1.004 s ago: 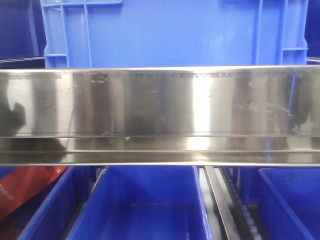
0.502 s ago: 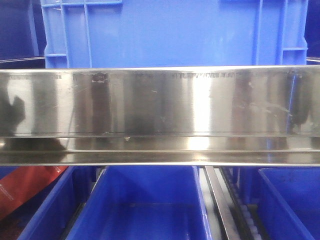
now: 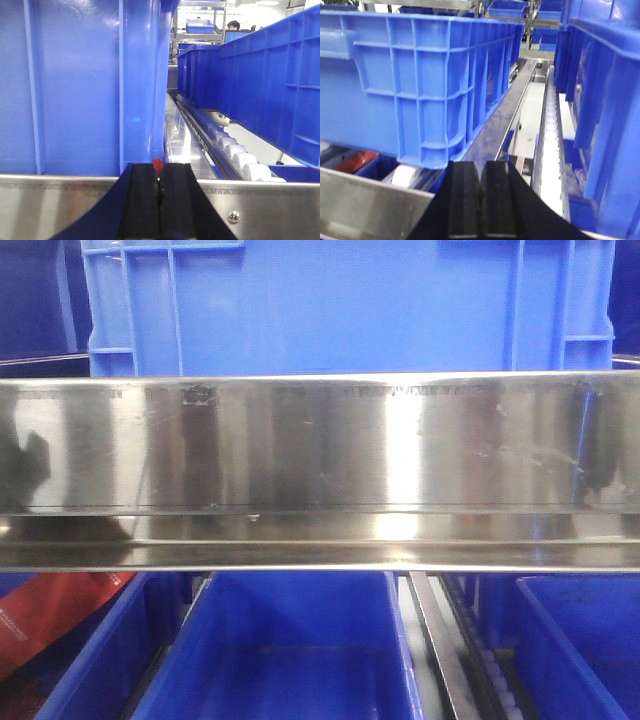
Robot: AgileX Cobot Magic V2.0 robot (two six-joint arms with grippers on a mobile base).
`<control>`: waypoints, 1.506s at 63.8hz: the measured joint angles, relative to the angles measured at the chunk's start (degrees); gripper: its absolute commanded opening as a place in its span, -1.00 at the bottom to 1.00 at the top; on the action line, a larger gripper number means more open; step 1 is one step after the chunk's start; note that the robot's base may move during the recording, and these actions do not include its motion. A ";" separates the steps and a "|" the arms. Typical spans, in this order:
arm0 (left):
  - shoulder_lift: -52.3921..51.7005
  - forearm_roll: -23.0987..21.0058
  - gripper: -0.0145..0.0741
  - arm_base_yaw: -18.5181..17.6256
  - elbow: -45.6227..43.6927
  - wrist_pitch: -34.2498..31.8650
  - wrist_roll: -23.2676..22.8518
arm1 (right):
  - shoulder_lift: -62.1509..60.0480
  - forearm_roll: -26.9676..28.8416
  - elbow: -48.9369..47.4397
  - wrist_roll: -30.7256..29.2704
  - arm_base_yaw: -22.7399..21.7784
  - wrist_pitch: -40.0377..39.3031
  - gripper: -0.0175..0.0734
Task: Place valve from conveyor to right shelf box
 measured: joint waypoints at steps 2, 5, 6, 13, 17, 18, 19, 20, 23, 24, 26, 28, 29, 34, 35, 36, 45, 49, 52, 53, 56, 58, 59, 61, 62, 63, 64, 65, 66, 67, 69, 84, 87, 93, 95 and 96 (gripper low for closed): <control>0.00 0.00 -0.92 0.00 0.00 0.00 0.00 | 0.00 -0.20 0.41 0.00 -0.44 -1.06 -0.97; 0.00 0.00 -0.92 0.00 0.00 0.00 0.00 | 0.00 -0.48 0.98 0.00 -1.28 -3.06 -0.97; 0.00 0.00 -0.92 0.00 0.00 0.00 0.00 | 0.00 -0.66 1.23 0.00 -1.70 -3.65 -0.97; 0.00 0.00 -0.92 0.00 0.00 0.00 0.00 | -0.24 -1.75 3.61 1.18 -6.23 -7.02 -0.97; 0.00 0.00 -0.92 0.00 0.00 0.00 0.00 | -0.98 -2.31 5.24 2.15 -9.23 -7.69 -0.97; 0.00 0.00 -0.92 0.00 0.00 0.00 0.00 | -1.33 -2.42 5.62 2.37 -9.83 -8.06 -0.97; 0.00 0.00 -0.92 0.00 0.00 0.00 0.00 | -1.57 -2.42 6.02 2.76 -10.41 -8.23 -0.97; 0.00 0.00 -0.92 0.00 0.00 0.00 0.00 | -1.87 -2.58 6.43 2.93 -11.01 -8.46 -0.97; 0.00 0.00 -0.92 0.00 0.00 0.00 0.00 | -2.83 -2.58 7.97 3.30 -12.58 -9.17 -0.97; 0.00 0.00 -0.92 0.00 0.00 0.00 0.00 | -3.19 -2.58 8.19 3.42 -12.77 -9.40 -0.97; 0.00 0.00 -0.92 0.00 0.00 0.00 0.00 | -3.94 -2.72 9.17 3.42 -13.31 -9.85 -0.97; 0.00 0.00 -0.92 0.00 0.00 0.00 0.00 | -4.71 -2.87 10.45 3.53 -13.79 -10.22 -0.97; 0.00 0.00 -0.92 0.00 0.00 -0.10 0.00 | -5.06 -2.87 10.96 3.53 -13.93 -10.40 -0.97; 0.00 0.00 -0.92 0.00 0.00 -0.09 0.00 | -6.02 -3.06 13.60 3.85 -14.27 -12.07 -0.97; 0.00 0.00 -0.92 0.00 0.00 -0.09 0.00 | -6.02 -3.24 14.38 3.85 -14.28 -12.38 -0.97; 0.00 0.00 -0.92 0.00 0.00 -0.09 0.00 | -6.14 -3.36 14.65 4.00 -14.28 -12.71 -0.97; 0.00 0.00 -0.92 0.00 0.00 -0.56 0.00 | -6.25 -5.63 18.99 6.58 -14.28 -16.07 -0.97; 0.00 0.00 -0.92 0.00 0.00 -0.56 0.00 | -6.25 -6.19 20.54 7.12 -14.28 -17.98 -0.97; 0.00 0.00 -0.92 0.00 0.00 -0.56 0.00 | -6.25 -6.46 21.03 7.58 -14.28 -19.59 -0.97; 0.00 0.00 -0.92 0.00 0.00 -0.56 0.00 | -6.25 -6.46 21.18 7.58 -14.28 -20.06 -0.97; 0.00 0.00 -0.92 0.00 0.00 -0.56 0.00 | -6.25 -6.58 21.28 7.69 -14.28 -21.01 -0.97; 0.00 0.00 -0.92 0.00 0.00 -0.56 0.00 | -6.25 -6.58 21.28 7.69 -14.28 -21.39 -0.97; 0.00 0.00 -0.92 0.00 0.00 -0.56 0.00 | -6.25 -6.58 21.28 7.69 -14.28 -21.51 -0.97; 0.00 0.00 -0.92 0.00 0.00 -0.56 0.00 | -6.25 -6.69 21.28 7.80 -14.28 -21.65 -0.97; 0.00 0.00 -0.92 0.00 0.00 -0.56 0.00 | -6.25 -6.69 21.28 7.78 -14.28 -21.80 -0.97; 0.00 0.00 -0.92 0.00 0.00 -0.56 0.00 | -6.25 -6.69 21.28 7.78 -14.28 -21.80 -0.97; 0.00 0.00 -0.92 0.00 0.00 -0.56 0.00 | -6.25 -6.69 21.28 7.78 -14.28 -21.88 -0.97; 0.00 0.00 -0.92 0.00 0.00 -0.56 0.00 | -6.25 -6.69 21.28 7.78 -14.28 -21.88 -0.97; 0.00 0.00 -0.92 0.00 0.00 -0.56 0.00 | -6.25 -6.69 21.28 7.78 -14.28 -21.93 -0.97; 0.00 0.00 -0.92 0.00 0.00 -0.56 0.00 | -6.25 -6.69 21.28 7.78 -14.28 -21.93 -0.97; 0.00 0.00 -0.92 0.00 0.00 -0.56 0.00 | -6.25 -6.81 21.28 7.78 -14.28 -21.93 -0.97; 0.00 0.00 -0.92 0.00 0.00 -0.56 0.00 | -6.25 -6.81 21.28 7.91 -14.28 -21.93 -0.97; 0.00 0.00 -0.92 0.00 0.00 -0.56 0.00 | -6.25 -6.81 21.28 7.91 -14.28 -21.93 -0.97; 0.00 0.00 -0.92 0.00 0.00 -0.56 0.00 | -6.25 -6.81 21.28 7.91 -14.28 -21.93 -0.97; 0.00 0.00 -0.92 0.00 0.00 -0.56 0.00 | -6.25 -6.81 21.28 7.91 -14.28 -21.93 -0.97; 0.00 0.00 -0.92 0.00 0.00 -0.56 0.00 | -6.25 -6.81 21.28 7.91 -14.28 -21.93 -0.97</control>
